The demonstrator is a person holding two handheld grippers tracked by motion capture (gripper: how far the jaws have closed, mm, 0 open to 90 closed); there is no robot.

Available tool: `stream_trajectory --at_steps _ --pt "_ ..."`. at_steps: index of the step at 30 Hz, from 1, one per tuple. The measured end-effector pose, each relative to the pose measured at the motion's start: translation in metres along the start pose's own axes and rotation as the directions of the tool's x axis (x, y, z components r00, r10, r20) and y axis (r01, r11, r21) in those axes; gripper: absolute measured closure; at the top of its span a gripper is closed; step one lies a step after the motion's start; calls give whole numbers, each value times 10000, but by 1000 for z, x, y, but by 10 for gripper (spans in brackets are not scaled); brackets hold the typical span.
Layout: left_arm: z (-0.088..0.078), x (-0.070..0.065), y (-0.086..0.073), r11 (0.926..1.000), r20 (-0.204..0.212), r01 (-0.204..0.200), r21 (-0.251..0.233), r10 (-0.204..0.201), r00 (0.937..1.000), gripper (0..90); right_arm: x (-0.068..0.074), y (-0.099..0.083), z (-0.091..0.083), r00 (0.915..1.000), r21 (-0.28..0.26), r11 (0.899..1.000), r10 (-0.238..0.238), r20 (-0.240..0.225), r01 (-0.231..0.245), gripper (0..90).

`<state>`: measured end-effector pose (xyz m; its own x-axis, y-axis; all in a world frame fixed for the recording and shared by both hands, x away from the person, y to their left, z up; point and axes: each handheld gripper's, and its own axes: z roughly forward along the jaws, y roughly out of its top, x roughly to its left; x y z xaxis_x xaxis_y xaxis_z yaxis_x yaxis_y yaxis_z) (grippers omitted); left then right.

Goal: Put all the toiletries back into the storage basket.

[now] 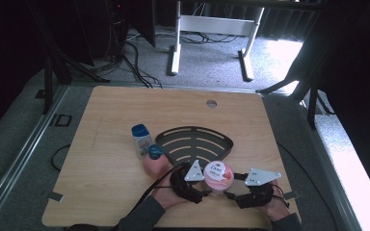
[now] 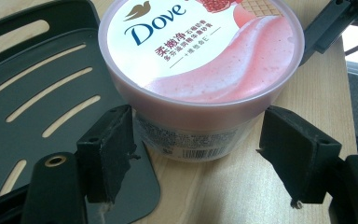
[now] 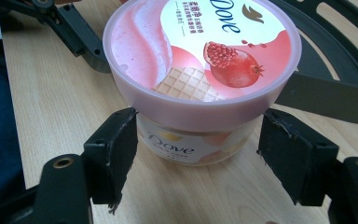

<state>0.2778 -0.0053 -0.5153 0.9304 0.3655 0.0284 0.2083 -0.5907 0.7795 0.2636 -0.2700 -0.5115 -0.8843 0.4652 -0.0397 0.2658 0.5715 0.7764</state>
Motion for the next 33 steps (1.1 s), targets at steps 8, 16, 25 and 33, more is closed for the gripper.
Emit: stream_trajectory --at_steps 8,16,25,33 --pt "-3 3 5 10000 -81 -10 -62 10 10000 268 -3 7 -3 9999 -7 9999 -143 53 143 280" --pt "-6 5 10 9999 -210 -128 -42 127 9997 268 -7 12 -5 9997 6 9997 -237 96 237 280" --pt "-7 7 16 9999 -349 -118 -76 116 9993 267 -11 17 -7 9994 -56 9995 -315 156 316 280" --pt "-8 9 19 9999 -497 -83 -131 77 9987 268 -14 20 -8 9994 -138 9995 -290 202 293 280"
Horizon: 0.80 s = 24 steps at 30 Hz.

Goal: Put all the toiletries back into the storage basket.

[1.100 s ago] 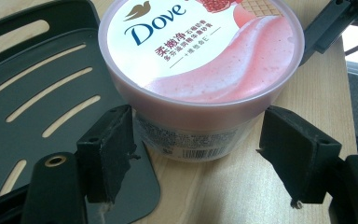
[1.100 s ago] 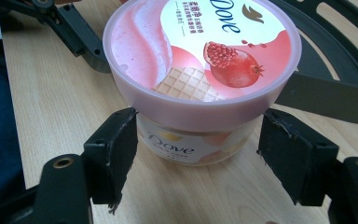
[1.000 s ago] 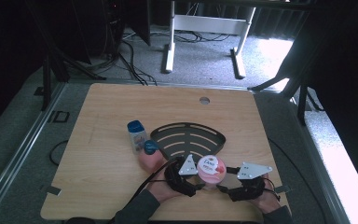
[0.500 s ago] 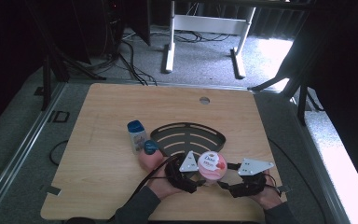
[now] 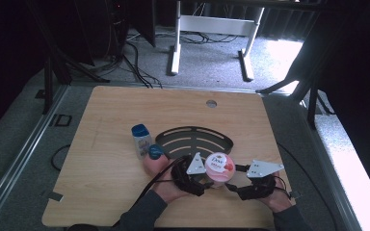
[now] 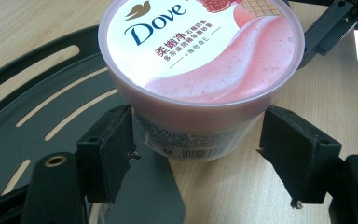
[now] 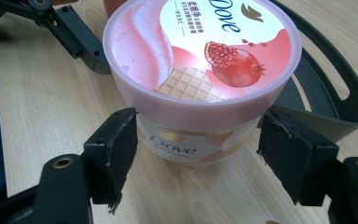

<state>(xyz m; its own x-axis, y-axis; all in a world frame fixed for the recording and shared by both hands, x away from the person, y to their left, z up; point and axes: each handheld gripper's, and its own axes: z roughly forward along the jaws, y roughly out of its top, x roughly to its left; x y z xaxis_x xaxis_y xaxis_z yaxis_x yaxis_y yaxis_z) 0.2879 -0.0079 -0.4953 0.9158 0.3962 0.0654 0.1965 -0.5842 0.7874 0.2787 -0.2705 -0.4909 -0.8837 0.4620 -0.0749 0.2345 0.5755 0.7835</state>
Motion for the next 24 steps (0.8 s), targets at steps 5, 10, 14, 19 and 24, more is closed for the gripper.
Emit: stream_trajectory --at_steps 5,10,14,19,24 --pt "2 1 2 10000 -60 -12 52 13 10000 267 -3 0 0 10000 15 10000 16 -3 -16 280" --pt "3 1 5 10000 -116 10 44 -9 9999 268 -6 0 -1 10000 -13 10000 6 40 -6 280" --pt "4 2 7 10000 -165 66 11 -66 9998 267 -8 1 -2 10000 -10 10000 -44 77 44 280" --pt "5 3 8 10000 -242 81 -27 -82 9997 266 -10 3 -2 9999 8 9999 -105 101 105 280" --pt "13 4 5 9994 -236 331 92 -329 9992 273 -17 9 -7 9999 -311 9995 -106 -65 104 280"
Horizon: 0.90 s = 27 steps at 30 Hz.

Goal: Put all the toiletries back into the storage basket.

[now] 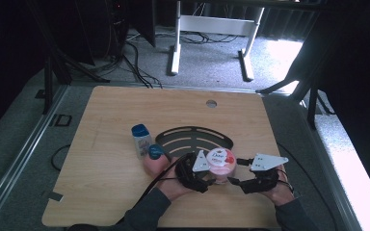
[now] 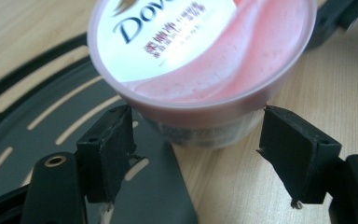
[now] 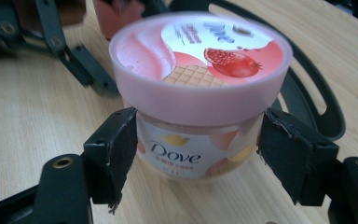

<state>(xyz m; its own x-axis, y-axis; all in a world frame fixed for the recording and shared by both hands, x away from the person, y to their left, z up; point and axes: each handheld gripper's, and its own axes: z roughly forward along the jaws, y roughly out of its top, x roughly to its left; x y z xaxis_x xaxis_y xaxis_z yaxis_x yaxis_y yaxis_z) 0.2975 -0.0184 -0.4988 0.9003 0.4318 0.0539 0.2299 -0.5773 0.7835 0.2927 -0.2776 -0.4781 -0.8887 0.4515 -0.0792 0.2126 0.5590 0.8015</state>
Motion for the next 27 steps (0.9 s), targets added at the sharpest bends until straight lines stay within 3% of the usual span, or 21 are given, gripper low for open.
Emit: stream_trajectory --at_steps 3,4,6,10,27 --pt "4 4 -5 9985 41 343 -427 -342 9994 281 -5 2 1 10000 130 9999 -35 -47 35 282" --pt "4 5 -4 9980 16 515 -361 -514 9987 303 -9 1 2 10000 192 9998 17 -81 -16 285" --pt "3 2 -3 9990 -236 317 -322 -324 9992 318 -13 -3 6 9997 247 9995 206 -145 -202 284" --pt "3 3 -1 9996 -189 174 -210 -178 9997 319 -11 -3 4 9998 16 9998 200 -35 -200 285" --pt "-6 8 2 9938 -134 660 -890 -675 9976 305 -13 -1 6 9998 -15 9998 187 10 -187 285"
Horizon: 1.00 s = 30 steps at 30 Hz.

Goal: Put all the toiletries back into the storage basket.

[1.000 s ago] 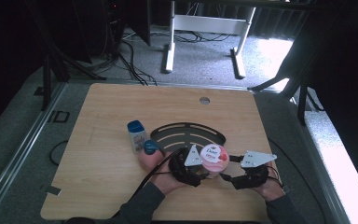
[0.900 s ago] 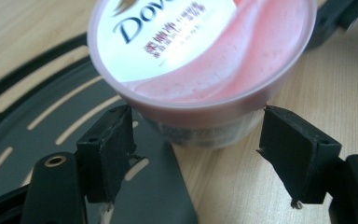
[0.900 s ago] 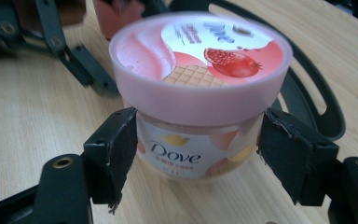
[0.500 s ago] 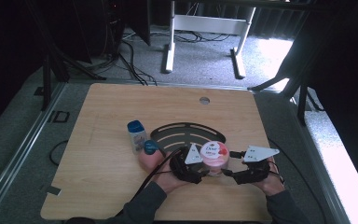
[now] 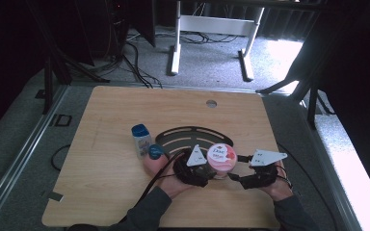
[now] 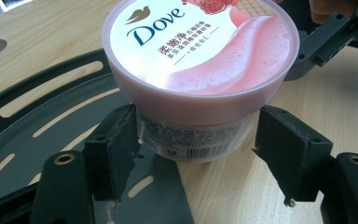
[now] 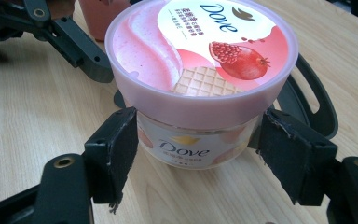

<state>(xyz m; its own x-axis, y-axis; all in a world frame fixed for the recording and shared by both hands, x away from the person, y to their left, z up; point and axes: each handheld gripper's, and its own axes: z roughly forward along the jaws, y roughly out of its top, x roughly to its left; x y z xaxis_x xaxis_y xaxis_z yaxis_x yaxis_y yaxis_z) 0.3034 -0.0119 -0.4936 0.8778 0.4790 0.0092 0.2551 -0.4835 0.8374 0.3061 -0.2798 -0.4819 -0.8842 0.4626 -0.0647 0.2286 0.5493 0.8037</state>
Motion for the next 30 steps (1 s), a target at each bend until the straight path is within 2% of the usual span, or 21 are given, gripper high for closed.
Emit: stream_trajectory --at_steps 13,30 --pt "0 3 8 9998 -363 18 -174 -25 9993 287 -6 7 -1 9999 -175 9998 -22 148 24 284" --pt "1 6 14 9996 -945 -36 -282 9 9955 286 -17 9 6 9991 -484 9980 414 97 -408 284"
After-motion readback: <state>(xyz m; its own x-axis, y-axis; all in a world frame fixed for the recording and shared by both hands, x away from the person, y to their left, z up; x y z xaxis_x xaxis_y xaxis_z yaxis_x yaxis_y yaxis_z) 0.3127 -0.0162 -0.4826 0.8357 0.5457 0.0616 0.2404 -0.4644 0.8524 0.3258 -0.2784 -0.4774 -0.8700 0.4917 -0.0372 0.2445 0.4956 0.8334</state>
